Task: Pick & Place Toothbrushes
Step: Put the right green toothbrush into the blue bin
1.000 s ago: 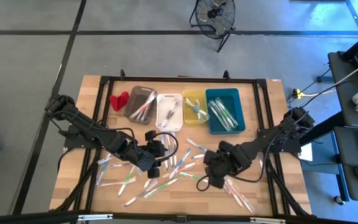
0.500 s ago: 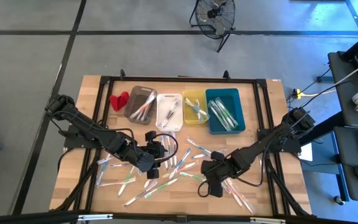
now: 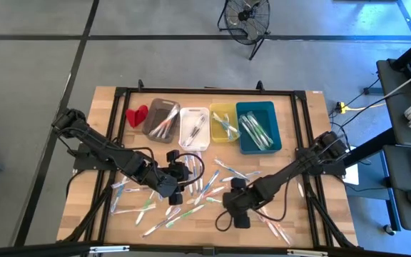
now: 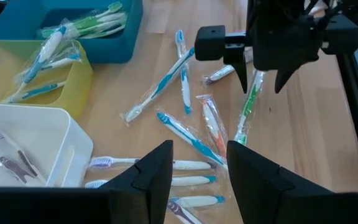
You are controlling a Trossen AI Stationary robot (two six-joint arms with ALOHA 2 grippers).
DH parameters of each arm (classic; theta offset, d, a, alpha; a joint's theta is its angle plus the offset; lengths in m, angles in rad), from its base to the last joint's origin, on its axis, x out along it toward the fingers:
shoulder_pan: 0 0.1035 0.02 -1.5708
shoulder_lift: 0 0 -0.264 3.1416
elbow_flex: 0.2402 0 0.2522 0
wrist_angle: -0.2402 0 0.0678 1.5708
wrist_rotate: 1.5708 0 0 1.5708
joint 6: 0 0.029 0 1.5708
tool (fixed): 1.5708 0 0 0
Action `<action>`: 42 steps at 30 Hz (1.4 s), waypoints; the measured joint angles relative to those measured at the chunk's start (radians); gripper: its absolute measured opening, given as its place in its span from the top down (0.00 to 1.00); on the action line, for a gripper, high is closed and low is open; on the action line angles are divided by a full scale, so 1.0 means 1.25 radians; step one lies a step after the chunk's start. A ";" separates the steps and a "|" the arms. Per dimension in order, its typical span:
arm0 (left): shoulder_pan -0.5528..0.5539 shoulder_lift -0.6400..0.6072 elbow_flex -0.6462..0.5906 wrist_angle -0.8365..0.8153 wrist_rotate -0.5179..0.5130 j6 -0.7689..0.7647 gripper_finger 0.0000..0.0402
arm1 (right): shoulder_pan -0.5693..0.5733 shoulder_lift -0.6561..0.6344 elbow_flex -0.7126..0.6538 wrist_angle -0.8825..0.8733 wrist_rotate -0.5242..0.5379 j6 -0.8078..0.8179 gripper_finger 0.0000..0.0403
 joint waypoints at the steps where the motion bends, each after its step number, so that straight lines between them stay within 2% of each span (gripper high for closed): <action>1: 0.000 0.000 0.000 0.001 0.000 0.000 0.64 | -0.002 0.005 0.009 -0.016 0.000 -0.009 0.46; 6: 0.000 0.000 0.000 0.001 0.003 0.000 0.64 | -0.010 0.022 0.049 -0.060 -0.015 -0.035 0.49; 25: 0.000 0.000 0.000 0.001 0.004 0.000 0.64 | -0.052 0.078 0.050 -0.058 -0.069 -0.064 0.50; 30: -0.001 0.000 0.000 0.001 0.004 0.000 0.64 | -0.052 0.082 0.061 -0.074 -0.041 -0.080 0.60; 39: -0.001 0.000 0.000 0.001 0.005 0.000 0.64 | -0.060 0.083 0.061 -0.072 -0.053 -0.097 0.94; 42: -0.001 0.000 0.000 0.001 0.005 0.000 0.64 | -0.059 0.084 0.063 -0.043 -0.060 -0.110 0.96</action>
